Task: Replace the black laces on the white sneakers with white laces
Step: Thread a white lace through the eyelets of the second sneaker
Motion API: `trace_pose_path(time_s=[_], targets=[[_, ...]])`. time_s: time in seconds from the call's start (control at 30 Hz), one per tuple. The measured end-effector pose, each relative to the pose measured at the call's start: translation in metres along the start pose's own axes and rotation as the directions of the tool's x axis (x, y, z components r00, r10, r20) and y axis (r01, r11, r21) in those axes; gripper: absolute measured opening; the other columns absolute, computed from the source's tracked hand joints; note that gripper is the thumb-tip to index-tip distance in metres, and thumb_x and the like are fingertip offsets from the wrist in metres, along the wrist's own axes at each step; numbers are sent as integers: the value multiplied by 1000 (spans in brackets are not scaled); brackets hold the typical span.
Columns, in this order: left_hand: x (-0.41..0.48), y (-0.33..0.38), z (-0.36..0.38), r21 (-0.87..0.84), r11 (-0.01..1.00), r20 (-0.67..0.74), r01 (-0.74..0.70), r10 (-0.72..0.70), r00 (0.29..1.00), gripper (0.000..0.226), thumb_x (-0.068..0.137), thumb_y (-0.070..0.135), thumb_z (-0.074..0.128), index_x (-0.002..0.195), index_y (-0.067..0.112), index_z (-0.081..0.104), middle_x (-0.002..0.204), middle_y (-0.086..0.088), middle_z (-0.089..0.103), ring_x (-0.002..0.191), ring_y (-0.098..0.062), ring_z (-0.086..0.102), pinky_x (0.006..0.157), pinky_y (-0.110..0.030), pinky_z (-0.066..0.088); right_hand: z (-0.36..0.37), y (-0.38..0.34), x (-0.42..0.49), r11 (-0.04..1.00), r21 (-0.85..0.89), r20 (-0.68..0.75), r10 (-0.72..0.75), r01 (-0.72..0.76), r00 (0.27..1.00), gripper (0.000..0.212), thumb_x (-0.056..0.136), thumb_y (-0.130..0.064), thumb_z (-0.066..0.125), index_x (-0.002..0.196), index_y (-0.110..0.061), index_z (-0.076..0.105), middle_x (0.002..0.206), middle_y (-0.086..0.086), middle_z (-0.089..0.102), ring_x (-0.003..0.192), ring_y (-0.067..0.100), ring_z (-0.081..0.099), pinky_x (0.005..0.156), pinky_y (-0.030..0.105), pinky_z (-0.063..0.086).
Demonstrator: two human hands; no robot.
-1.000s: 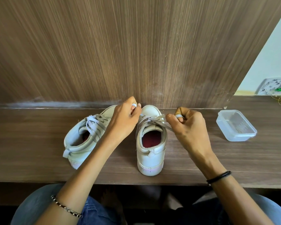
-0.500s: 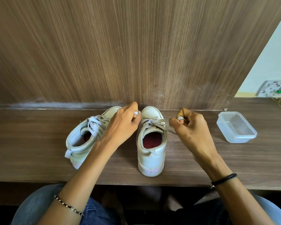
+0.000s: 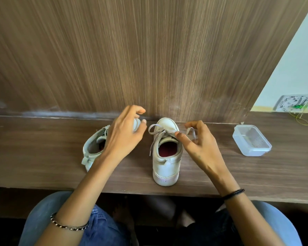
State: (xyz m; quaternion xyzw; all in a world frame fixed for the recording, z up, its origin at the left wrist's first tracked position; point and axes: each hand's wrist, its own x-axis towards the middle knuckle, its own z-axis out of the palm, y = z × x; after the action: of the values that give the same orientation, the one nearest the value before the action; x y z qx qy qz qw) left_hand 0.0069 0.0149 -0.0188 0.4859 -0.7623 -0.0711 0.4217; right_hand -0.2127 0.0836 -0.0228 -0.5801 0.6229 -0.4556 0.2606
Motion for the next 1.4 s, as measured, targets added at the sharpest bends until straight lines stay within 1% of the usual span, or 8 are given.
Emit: trace_pose_path(time_s=[0.17, 0.37, 0.47, 0.57, 0.8, 1.07, 1.17, 1.4], targets=[[-2, -21, -36, 248, 955, -123, 160, -133, 983, 26, 87, 19, 54, 111, 17, 65, 112, 0, 67, 110, -28, 57, 94, -45, 41, 2, 0, -12, 992, 22, 130, 122, -126, 984, 35, 93, -25, 72, 119, -22, 51, 103, -21, 60, 85, -18, 60, 66, 3, 42], [-15, -46, -59, 302, 829, 132, 471, -526, 840, 42, 90, 37, 53, 129, 20, 58, 135, -4, 59, 129, -28, 48, 106, -44, 38, 12, 1, -9, 979, -88, 142, 198, -186, 970, 40, 92, -31, 68, 123, -18, 48, 97, -17, 63, 89, -6, 56, 68, 13, 41], [-18, -47, -68, 128, 799, 261, 587, -598, 758, 29, 91, 38, 55, 112, 18, 62, 103, -2, 67, 98, -25, 59, 77, -33, 44, 15, 1, -8, 976, -109, 133, 202, -189, 970, 40, 92, -32, 68, 124, -21, 49, 95, -16, 63, 88, -6, 56, 68, 12, 41], [-21, -55, -68, 235, 773, 318, 590, -635, 705, 9, 96, 24, 53, 91, 16, 53, 85, -4, 60, 84, -29, 55, 65, -34, 38, 15, 1, -8, 973, -133, 126, 205, -188, 971, 36, 93, -33, 67, 122, -21, 48, 91, -14, 62, 85, -2, 56, 68, 22, 42], [-24, -72, -76, 269, 803, 291, 531, -594, 750, 7, 80, 3, 53, 74, 6, 54, 62, -4, 52, 64, -28, 48, 60, -32, 33, 18, 2, -5, 961, -194, 108, 221, -198, 969, 36, 91, -38, 62, 121, -20, 56, 88, -1, 71, 85, 16, 68, 66, 29, 46], [-23, -22, -42, 154, 909, 389, 387, -416, 822, 27, 90, 21, 61, 67, 8, 55, 54, 0, 48, 57, -25, 53, 57, -41, 43, 16, 6, -6, 971, -172, 103, 188, -169, 977, 27, 92, -40, 58, 112, -22, 58, 77, -1, 74, 79, 14, 71, 65, 30, 50], [-23, -12, -31, 137, 915, 409, 380, -402, 819, 23, 90, 26, 58, 77, 9, 67, 56, 0, 58, 61, -25, 67, 59, -46, 60, 14, 5, -6, 973, -157, 97, 188, -171, 977, 28, 91, -41, 59, 112, -23, 59, 79, -1, 75, 81, 15, 71, 67, 31, 50], [-20, -11, -27, 133, 900, 403, 414, -431, 807, 25, 89, 31, 60, 85, 10, 71, 64, -9, 69, 63, -19, 71, 59, -45, 62, 14, 6, -7, 977, -157, 97, 158, -141, 983, 30, 93, -36, 60, 118, -18, 59, 82, -2, 73, 77, 10, 67, 59, 23, 44]])
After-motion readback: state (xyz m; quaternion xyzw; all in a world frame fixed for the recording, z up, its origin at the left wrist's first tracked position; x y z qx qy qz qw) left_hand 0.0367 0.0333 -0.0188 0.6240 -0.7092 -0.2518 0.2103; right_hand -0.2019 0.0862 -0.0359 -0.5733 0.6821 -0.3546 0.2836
